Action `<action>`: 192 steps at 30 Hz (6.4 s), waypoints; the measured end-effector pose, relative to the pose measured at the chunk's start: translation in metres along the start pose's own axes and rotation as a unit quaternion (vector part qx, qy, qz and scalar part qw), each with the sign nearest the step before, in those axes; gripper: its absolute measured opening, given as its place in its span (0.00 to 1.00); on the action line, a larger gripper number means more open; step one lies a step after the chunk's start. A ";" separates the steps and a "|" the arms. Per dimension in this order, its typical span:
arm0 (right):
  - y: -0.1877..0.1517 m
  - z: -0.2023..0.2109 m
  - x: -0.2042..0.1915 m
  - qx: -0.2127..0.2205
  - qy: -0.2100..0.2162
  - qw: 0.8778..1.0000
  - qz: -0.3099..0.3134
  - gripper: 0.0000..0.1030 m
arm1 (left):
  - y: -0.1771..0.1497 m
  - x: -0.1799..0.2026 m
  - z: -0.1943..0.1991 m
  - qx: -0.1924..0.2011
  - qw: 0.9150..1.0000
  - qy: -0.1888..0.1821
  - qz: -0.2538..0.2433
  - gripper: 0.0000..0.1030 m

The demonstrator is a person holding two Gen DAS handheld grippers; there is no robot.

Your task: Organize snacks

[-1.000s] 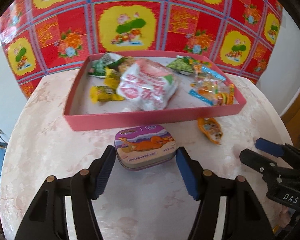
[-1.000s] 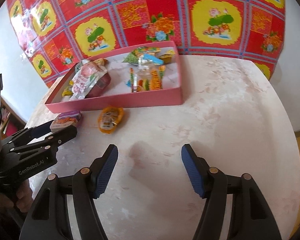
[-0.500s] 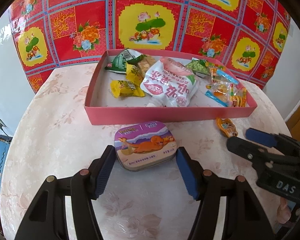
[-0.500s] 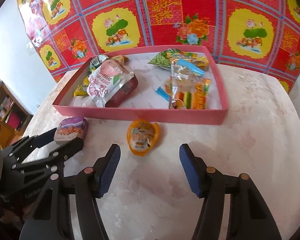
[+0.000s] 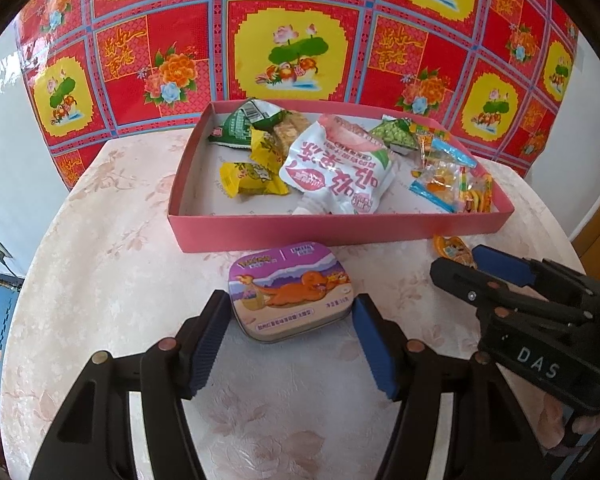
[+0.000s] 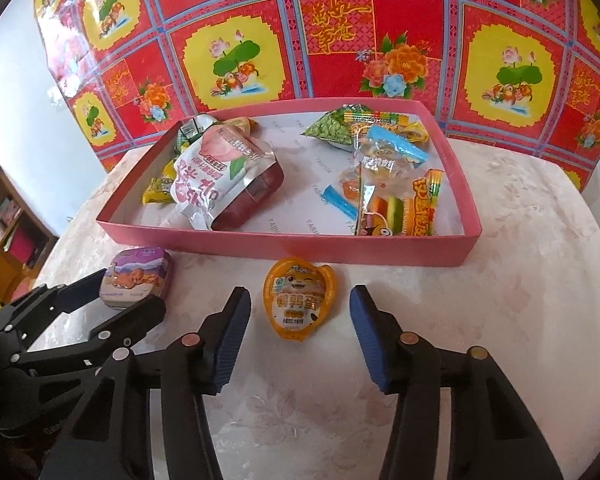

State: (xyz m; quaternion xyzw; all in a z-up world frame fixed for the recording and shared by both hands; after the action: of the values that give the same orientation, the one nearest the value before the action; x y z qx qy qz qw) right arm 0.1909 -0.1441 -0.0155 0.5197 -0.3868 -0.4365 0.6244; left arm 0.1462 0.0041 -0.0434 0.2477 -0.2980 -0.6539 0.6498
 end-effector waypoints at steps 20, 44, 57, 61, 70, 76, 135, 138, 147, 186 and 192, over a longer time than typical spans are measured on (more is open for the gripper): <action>-0.003 0.005 0.013 0.009 0.002 1.000 -0.028 0.27 | -0.005 0.008 0.004 -0.003 1.000 0.006 -0.012 0.64; 0.010 0.039 0.009 0.048 0.034 0.998 -0.034 0.27 | 0.017 0.007 0.020 0.018 1.000 -0.003 0.001 0.22; 0.012 0.041 0.004 0.052 0.044 0.997 -0.030 0.27 | 0.005 -0.008 0.009 -0.013 1.000 -0.011 0.025 0.64; 0.010 0.040 0.005 0.050 0.045 0.997 -0.032 0.27 | 0.001 -0.010 -0.002 -0.027 0.999 0.004 0.020 0.66; 0.009 0.039 0.003 0.049 0.047 0.997 -0.031 0.27 | 0.000 -0.012 -0.010 -0.023 1.000 0.005 0.012 0.65; 0.012 0.037 0.002 0.050 0.049 0.997 -0.029 0.27 | 0.014 -0.012 0.003 0.000 1.000 -0.007 0.019 0.65; 0.015 0.020 0.014 0.038 0.008 0.998 -0.050 0.64 | 0.035 -0.011 -0.001 0.004 0.999 0.025 0.038 0.68; 0.006 0.016 0.018 0.026 -0.011 0.999 -0.044 0.64 | 0.023 -0.011 -0.005 -0.006 0.999 0.030 0.035 0.68; -0.011 0.006 0.030 0.007 -0.041 0.998 -0.045 0.64 | 0.001 -0.010 -0.020 -0.032 0.998 0.039 0.028 0.68; -0.013 0.000 0.031 0.003 -0.093 0.996 -0.008 0.65 | -0.002 -0.006 -0.022 0.003 0.998 0.056 0.004 0.75; -0.013 0.000 0.031 0.003 -0.093 0.996 -0.007 0.65 | -0.001 -0.006 -0.022 0.002 0.998 0.057 0.004 0.76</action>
State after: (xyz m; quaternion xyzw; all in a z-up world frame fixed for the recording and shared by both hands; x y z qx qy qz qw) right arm 0.1992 -0.1740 -0.0272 0.4815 -0.4406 -0.4864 0.5809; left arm 0.1613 0.0081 -0.0603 0.2846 -0.2633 -0.6355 0.6676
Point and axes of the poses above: each gripper's, at about its wrist camera, not at the fingertips, and z roughly against the way its jaws point, x to its right, y to its top, the point moved 9 cm from there along -z, roughly the way its jaws point, and after that the axes turned 9 degrees about x, right-handed, at the moved point
